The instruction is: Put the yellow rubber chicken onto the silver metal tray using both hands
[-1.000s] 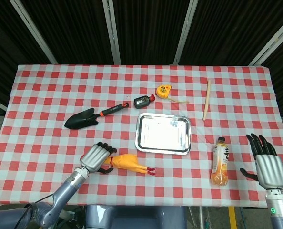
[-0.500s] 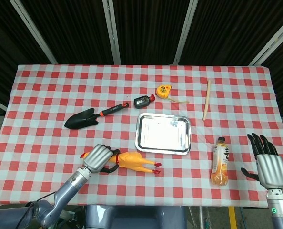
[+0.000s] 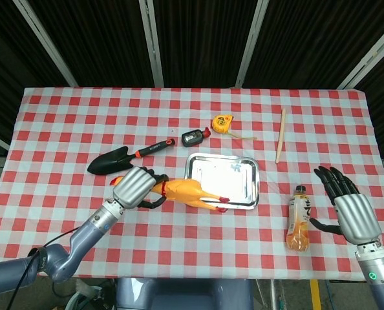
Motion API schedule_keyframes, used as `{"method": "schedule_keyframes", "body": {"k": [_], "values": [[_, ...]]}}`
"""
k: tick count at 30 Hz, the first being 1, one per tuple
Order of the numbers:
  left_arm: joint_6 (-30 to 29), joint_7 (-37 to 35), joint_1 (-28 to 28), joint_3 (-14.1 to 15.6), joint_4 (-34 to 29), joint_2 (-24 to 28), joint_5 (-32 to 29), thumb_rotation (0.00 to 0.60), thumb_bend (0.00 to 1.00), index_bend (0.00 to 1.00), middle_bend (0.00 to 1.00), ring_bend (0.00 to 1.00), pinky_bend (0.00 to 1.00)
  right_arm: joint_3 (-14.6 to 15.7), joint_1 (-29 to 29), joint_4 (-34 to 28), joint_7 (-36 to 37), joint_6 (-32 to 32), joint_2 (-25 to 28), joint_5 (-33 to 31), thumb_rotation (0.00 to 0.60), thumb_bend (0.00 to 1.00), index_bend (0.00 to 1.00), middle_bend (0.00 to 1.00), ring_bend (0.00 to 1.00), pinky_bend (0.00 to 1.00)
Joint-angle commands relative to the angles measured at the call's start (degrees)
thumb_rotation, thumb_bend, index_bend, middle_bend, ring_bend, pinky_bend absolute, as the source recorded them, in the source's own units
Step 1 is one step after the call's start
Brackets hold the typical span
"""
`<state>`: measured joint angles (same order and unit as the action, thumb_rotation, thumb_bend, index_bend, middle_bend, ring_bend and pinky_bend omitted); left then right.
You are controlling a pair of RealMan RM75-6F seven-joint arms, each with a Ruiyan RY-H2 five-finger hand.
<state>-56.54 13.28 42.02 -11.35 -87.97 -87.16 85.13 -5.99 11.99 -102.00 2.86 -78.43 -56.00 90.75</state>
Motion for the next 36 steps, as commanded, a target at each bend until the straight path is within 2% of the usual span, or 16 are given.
{"method": "schedule_keyframes", "body": {"k": [1,9,21,29,36], "values": [[2.9,2.3,3.1,-3.3,-2.0,1.5,-2.9,0.6,0.57,0.6,0.62,0.54,0.59,-0.5,3.6,-3.2,4.1,4.7,3.2,1.4,0.6,0.15,0.0,0.08,0.01,0.15],[8.3,10.2,9.6,-7.6,-3.7,0.9,-12.2,0.6,0.57,0.59,0.62,0.54,0.59,-2.7,11.0,-5.7,11.4,14.9,6.1,-1.6,0.6,0.15,0.0,0.08,0.01,0.15],[7.0,22.2,17.9,-10.5,-2.8,-4.2,-24.5,0.6,0.56,0.59,0.62,0.54,0.6,-5.6,19.2,-7.4,12.8,26.9,6.5,-10.0,0.6,0.15,0.0,0.08,0.01,0.15],[4.2,26.6,21.8,-10.9,-2.4,-7.1,-29.0,0.6,0.56,0.59,0.63,0.54,0.61,-6.6,24.1,-6.9,11.6,33.6,5.7,-14.1,0.6,0.15,0.0,0.07,0.01,0.15],[2.4,27.8,23.2,-9.8,-2.6,-7.8,-30.6,0.6,0.56,0.59,0.63,0.54,0.61,-6.9,27.8,-4.9,9.1,37.7,3.6,-18.4,0.6,0.15,0.0,0.07,0.01,0.16]]}}
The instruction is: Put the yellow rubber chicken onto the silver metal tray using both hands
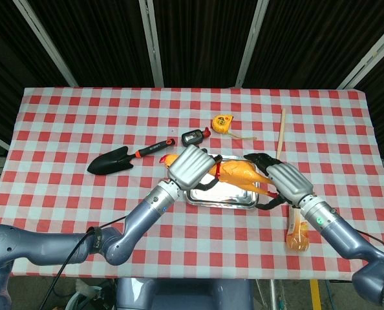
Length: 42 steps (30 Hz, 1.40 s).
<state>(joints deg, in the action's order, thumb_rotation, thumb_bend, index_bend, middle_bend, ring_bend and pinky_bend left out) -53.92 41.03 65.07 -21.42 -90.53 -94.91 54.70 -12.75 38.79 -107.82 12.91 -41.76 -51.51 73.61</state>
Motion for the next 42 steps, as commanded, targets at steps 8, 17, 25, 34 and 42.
{"method": "schedule_keyframes", "body": {"k": [8,17,25,34,42], "values": [[-1.7,0.6,0.5,2.2,-0.4,0.1,-0.7,0.6,0.55,0.59,0.62,0.54,0.61,-0.6,3.9,3.0,-2.7,3.2,-3.5,-6.0,0.6,0.15,0.0,0.07,0.06,0.22],[-3.1,0.9,1.0,3.8,-0.2,-0.9,-0.7,0.6,0.55,0.59,0.62,0.54,0.61,-0.4,6.6,3.7,-6.4,4.1,-5.5,-11.8,0.6,0.15,0.0,0.08,0.1,0.26],[-3.6,1.1,1.3,4.9,0.2,-1.6,-0.8,0.6,0.55,0.59,0.62,0.54,0.61,0.5,9.3,5.7,-10.1,4.7,-7.8,-17.1,0.6,0.15,0.06,0.12,0.14,0.29],[-3.9,0.6,1.5,5.5,0.1,-1.6,-0.3,0.6,0.55,0.59,0.62,0.54,0.61,1.6,10.6,7.2,-12.3,4.4,-8.9,-21.4,0.6,0.24,0.11,0.15,0.18,0.33],[-4.3,0.8,1.7,5.8,-0.4,-1.5,-0.3,0.6,0.55,0.59,0.62,0.54,0.61,2.4,11.3,8.3,-14.1,3.7,-9.4,-24.1,0.6,0.27,0.24,0.22,0.24,0.39]]}}
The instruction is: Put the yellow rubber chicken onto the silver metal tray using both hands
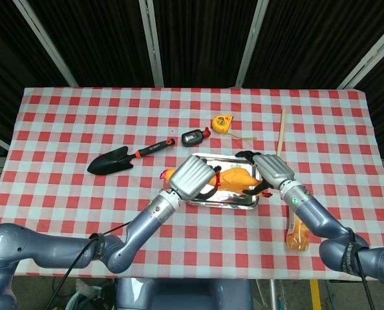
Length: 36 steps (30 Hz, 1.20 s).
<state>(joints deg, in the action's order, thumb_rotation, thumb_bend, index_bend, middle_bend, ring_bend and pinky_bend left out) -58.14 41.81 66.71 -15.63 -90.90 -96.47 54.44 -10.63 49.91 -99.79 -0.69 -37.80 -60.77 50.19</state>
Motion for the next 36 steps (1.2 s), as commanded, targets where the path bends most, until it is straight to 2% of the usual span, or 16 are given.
{"method": "schedule_keyframes", "body": {"k": [1,8,16,19,24,26,36], "values": [[-0.1,0.2,0.1,0.0,-0.1,0.0,-0.1,0.6,0.55,0.59,0.62,0.54,0.61,0.3,0.3,0.4,-0.7,-0.4,-0.2,-0.9,0.6,0.28,0.25,0.23,0.25,0.39],[0.0,0.6,0.5,0.1,0.1,-0.2,-0.9,0.6,0.55,0.59,0.62,0.54,0.61,0.6,0.3,0.2,-1.4,-1.5,-0.3,-2.0,0.6,0.41,0.44,0.32,0.35,0.45],[-0.2,0.5,0.7,0.1,0.1,-0.2,-0.8,0.6,0.55,0.58,0.62,0.54,0.61,0.5,0.3,0.2,-1.6,-2.1,-0.4,-2.3,0.6,0.51,0.53,0.4,0.42,0.52],[-0.1,0.6,0.8,0.1,0.3,-0.3,-1.1,0.6,0.55,0.59,0.62,0.54,0.61,0.5,0.2,0.0,-1.8,-2.4,-0.5,-2.2,0.6,0.62,0.56,0.44,0.46,0.56],[0.1,0.8,1.3,-0.1,0.9,-0.7,-1.8,0.6,0.55,0.58,0.62,0.54,0.61,0.5,0.3,-0.2,-2.4,-3.1,-0.8,-2.1,0.6,0.93,0.65,0.54,0.58,0.7],[0.0,0.8,1.3,-0.2,1.0,-0.8,-2.0,0.6,0.55,0.58,0.62,0.54,0.61,0.5,0.3,-0.2,-2.7,-3.6,-1.0,-2.1,0.6,0.99,0.69,0.58,0.63,0.75],[-0.1,0.7,1.5,0.0,1.3,-0.8,-2.3,0.6,0.55,0.58,0.62,0.54,0.61,0.7,0.1,-0.7,-3.7,-4.5,-1.3,-2.2,0.6,1.0,0.9,0.74,0.79,0.89]]}}
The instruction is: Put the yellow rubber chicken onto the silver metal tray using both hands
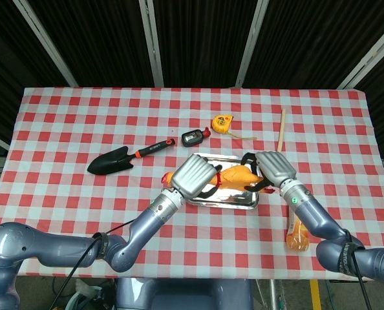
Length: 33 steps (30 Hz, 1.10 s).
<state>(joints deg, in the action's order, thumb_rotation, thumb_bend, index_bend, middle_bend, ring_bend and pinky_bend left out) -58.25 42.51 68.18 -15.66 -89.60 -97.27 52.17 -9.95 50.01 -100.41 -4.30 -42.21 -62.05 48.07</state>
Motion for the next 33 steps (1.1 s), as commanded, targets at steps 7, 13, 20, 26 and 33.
{"method": "schedule_keyframes", "body": {"k": [7,13,20,26,33], "values": [[0.1,-0.5,0.1,0.0,0.7,-0.1,-0.1,0.6,0.55,0.58,0.62,0.54,0.61,0.0,-0.3,-0.7,-0.4,-0.7,0.1,-0.1,0.6,1.0,0.97,0.79,0.83,0.91],[-0.1,-0.6,0.1,0.1,1.1,-0.1,0.2,0.6,0.55,0.58,0.62,0.54,0.61,-0.2,-0.8,-1.1,1.3,0.9,1.1,1.8,0.6,1.0,0.58,0.67,0.64,0.8],[-0.7,-0.4,0.1,0.1,1.9,-0.2,0.7,0.6,0.55,0.58,0.62,0.54,0.61,-0.3,-0.4,-0.9,5.4,8.7,4.8,4.7,0.6,0.44,0.09,0.26,0.22,0.4],[-1.0,0.1,0.0,0.4,2.1,-0.3,1.0,0.6,0.55,0.58,0.62,0.54,0.61,-0.6,-0.9,-0.3,7.8,10.4,5.7,7.0,0.6,0.39,0.0,0.2,0.15,0.35],[-1.0,0.2,0.0,0.5,2.3,-0.4,1.3,0.6,0.55,0.58,0.62,0.54,0.61,-1.0,-1.5,0.3,9.5,10.1,5.8,8.9,0.6,0.39,0.03,0.2,0.16,0.35]]}}
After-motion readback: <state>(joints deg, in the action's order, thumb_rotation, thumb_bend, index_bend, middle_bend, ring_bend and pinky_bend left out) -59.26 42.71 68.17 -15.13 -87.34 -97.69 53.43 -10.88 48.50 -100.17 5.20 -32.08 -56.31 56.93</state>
